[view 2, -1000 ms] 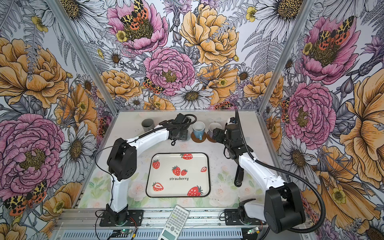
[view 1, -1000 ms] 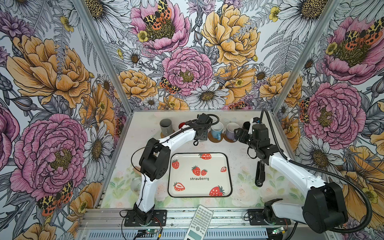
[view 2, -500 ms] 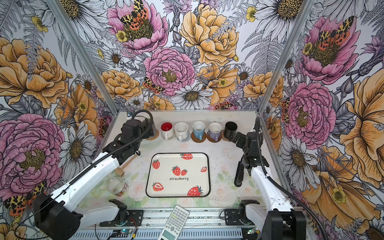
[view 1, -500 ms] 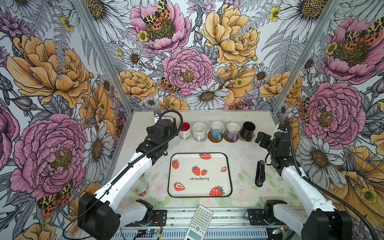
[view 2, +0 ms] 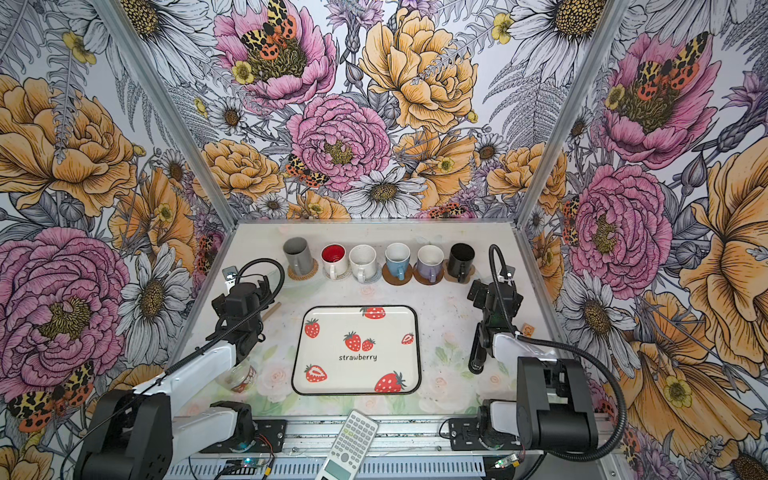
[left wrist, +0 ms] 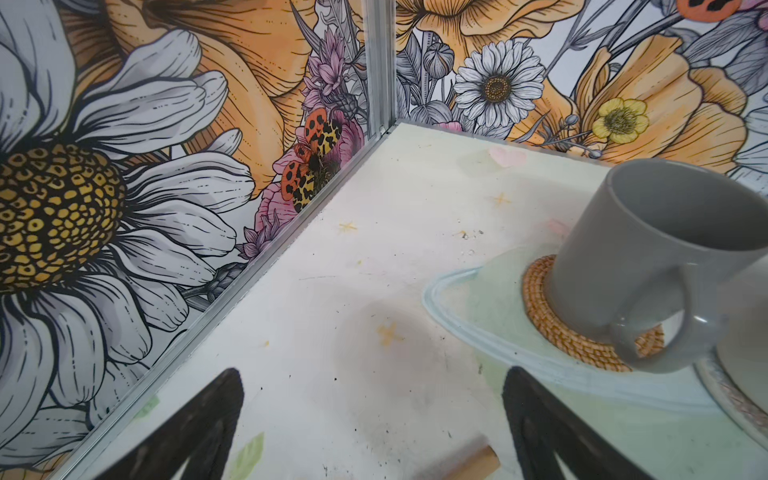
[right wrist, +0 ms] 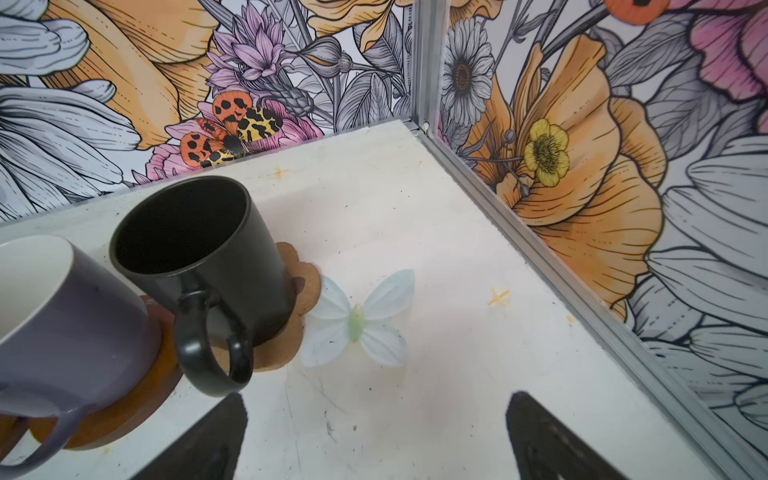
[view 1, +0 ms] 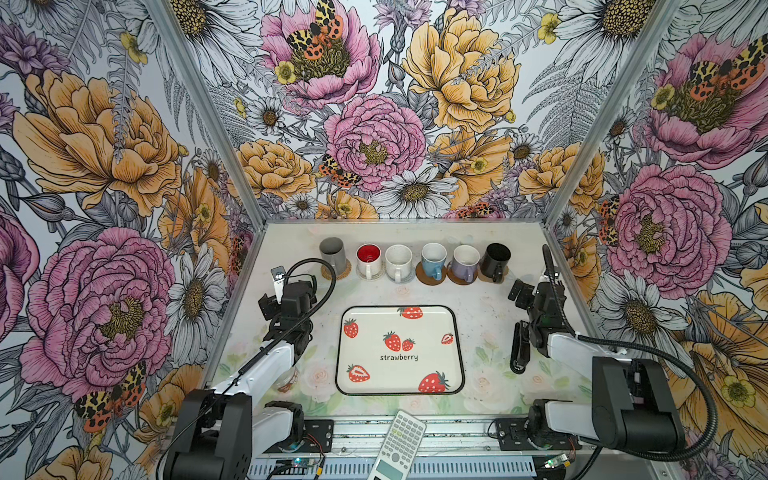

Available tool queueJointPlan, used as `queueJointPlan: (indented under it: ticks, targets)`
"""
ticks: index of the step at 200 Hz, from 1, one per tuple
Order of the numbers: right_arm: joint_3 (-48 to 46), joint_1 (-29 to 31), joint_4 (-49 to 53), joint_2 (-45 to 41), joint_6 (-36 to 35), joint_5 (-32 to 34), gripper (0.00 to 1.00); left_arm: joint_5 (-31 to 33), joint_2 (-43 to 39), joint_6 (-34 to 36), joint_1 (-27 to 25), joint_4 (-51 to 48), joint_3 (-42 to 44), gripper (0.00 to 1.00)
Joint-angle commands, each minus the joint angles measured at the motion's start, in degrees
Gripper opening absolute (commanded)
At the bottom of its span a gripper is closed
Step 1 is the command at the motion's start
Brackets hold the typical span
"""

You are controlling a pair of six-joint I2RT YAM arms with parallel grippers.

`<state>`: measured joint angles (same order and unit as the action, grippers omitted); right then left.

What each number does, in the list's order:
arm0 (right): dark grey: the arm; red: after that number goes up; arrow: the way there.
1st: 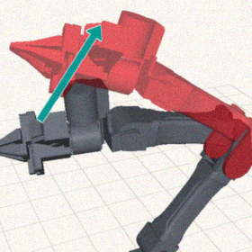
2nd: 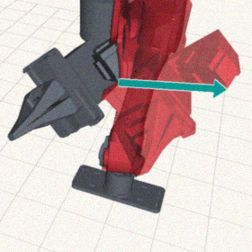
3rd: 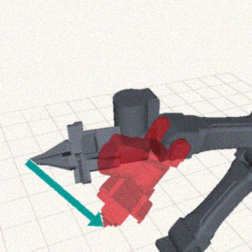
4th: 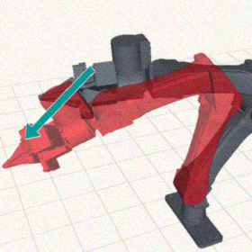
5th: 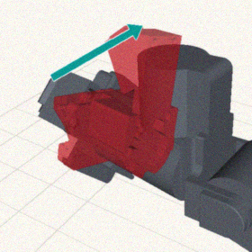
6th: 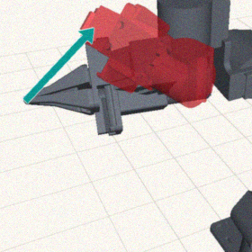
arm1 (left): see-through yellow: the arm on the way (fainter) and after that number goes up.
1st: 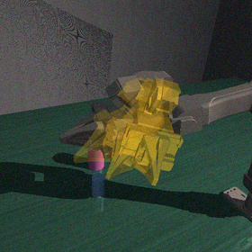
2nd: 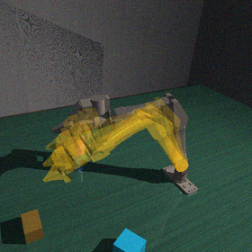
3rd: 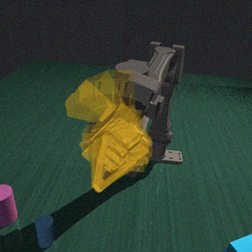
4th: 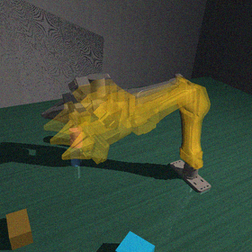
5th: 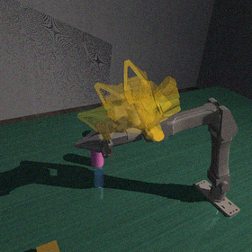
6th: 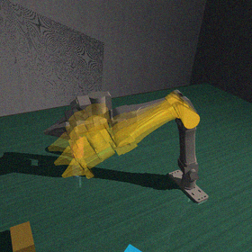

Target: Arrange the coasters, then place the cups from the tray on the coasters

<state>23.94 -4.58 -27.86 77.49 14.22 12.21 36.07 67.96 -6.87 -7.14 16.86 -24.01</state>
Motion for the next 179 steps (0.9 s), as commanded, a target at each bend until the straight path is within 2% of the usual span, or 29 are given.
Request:
queueJointPlan:
  ticks: [1,7,20,29,61,85,100,109,124,139,150,164,179]
  targets:
    - [1.01,-0.17,-8.27,2.09,-2.64,-1.09,1.00,-3.03,3.77,4.88,0.65,15.87,2.72,0.99]
    - [0.39,-0.20,-10.14,2.49,-2.85,-0.98,1.00,-3.40,5.30,5.86,0.64,18.95,3.18,0.99]
    - [-1.52,-0.32,-16.02,4.28,-3.02,-1.26,1.00,-4.53,6.46,6.56,0.82,18.05,1.94,0.99]
    - [-1.31,-0.07,-14.71,3.79,-3.34,-2.19,1.00,-5.02,7.40,7.19,1.01,19.63,1.88,0.99]
    - [-4.13,0.25,-20.83,4.24,-4.67,-4.16,1.00,-8.28,10.50,9.77,1.54,26.61,2.32,0.99]
    - [-5.45,1.10,-26.32,7.27,-6.00,-4.98,1.00,-11.52,11.12,10.12,1.95,24.21,0.81,0.99]
    - [-4.08,1.66,-27.14,10.61,-7.09,-5.89,1.00,-13.99,11.06,10.66,1.93,25.11,1.34,0.99]
    - [-2.50,2.17,-22.69,9.99,-7.63,-6.22,1.00,-15.60,10.56,10.72,2.00,26.99,2.51,0.99]
    - [-1.99,3.12,-22.78,10.43,-8.85,-5.68,1.00,-20.44,11.78,9.94,2.96,36.67,7.33,0.99]
    - [-1.88,3.18,-22.78,10.60,-8.94,-5.68,1.00,-22.22,20.20,9.45,3.71,54.70,11.73,0.99]
    - [-1.83,3.19,-22.38,10.42,-8.85,-5.64,1.00,-23.72,25.40,10.50,3.66,63.23,12.62,0.99]
    - [-1.77,3.17,-22.12,10.34,-8.74,-5.66,1.00,-23.68,21.55,10.07,3.83,56.85,12.32,0.99]
    - [-1.79,3.17,-22.14,10.37,-8.77,-5.56,1.00,-23.68,22.29,10.27,3.88,52.52,9.01,0.99]
